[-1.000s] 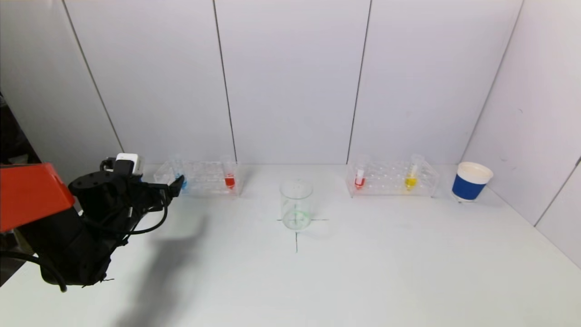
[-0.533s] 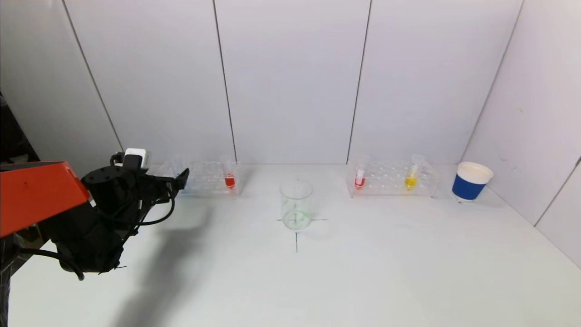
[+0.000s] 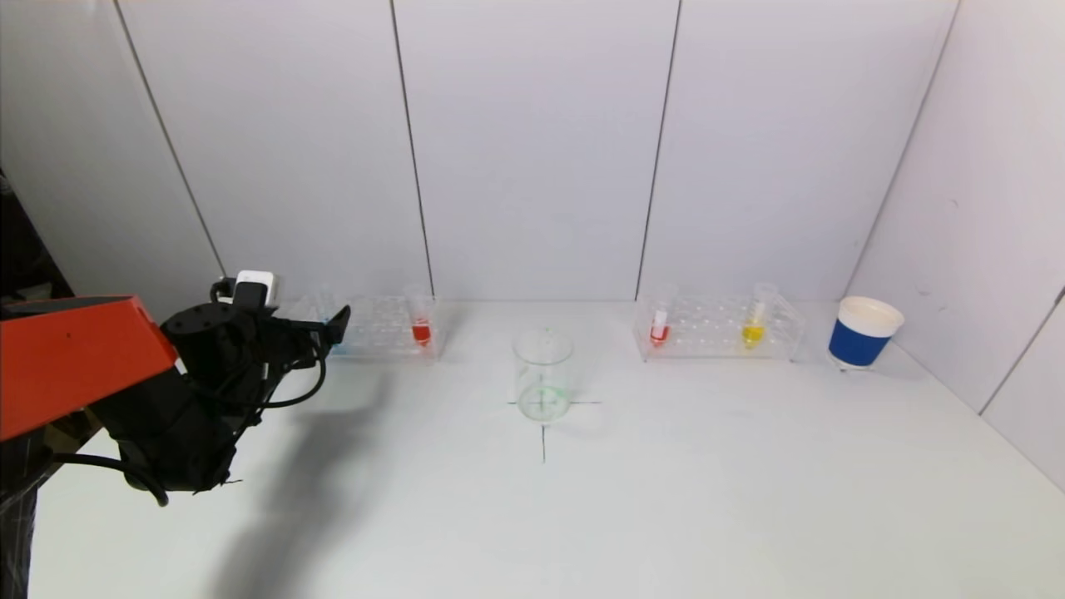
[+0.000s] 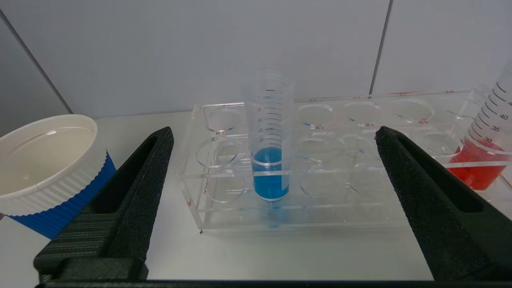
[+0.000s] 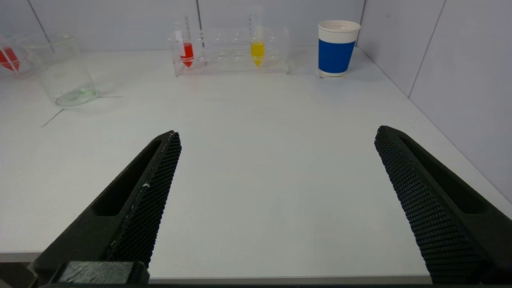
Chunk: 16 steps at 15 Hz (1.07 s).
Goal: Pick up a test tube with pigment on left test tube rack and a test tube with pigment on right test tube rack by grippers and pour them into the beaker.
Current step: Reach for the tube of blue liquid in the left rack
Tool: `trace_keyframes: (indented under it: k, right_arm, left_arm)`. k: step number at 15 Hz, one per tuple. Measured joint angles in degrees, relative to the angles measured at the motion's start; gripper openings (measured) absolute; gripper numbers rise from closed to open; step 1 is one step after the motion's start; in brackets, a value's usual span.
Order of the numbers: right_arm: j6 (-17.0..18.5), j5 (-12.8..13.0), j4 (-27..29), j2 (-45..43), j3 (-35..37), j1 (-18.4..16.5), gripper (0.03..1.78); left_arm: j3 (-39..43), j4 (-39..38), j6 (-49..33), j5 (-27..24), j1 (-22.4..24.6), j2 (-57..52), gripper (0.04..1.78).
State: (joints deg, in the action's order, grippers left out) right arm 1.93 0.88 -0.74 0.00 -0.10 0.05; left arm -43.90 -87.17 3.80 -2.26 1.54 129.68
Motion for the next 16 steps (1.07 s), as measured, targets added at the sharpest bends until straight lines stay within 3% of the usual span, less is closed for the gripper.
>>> trace_keyframes:
  k: [16]
  right_arm:
    - [-0.02,0.02,0.0,0.0,0.0,-0.02,1.76]
  left_arm:
    - [-9.35,1.12,0.94,0.3,0.39,4.27,1.76]
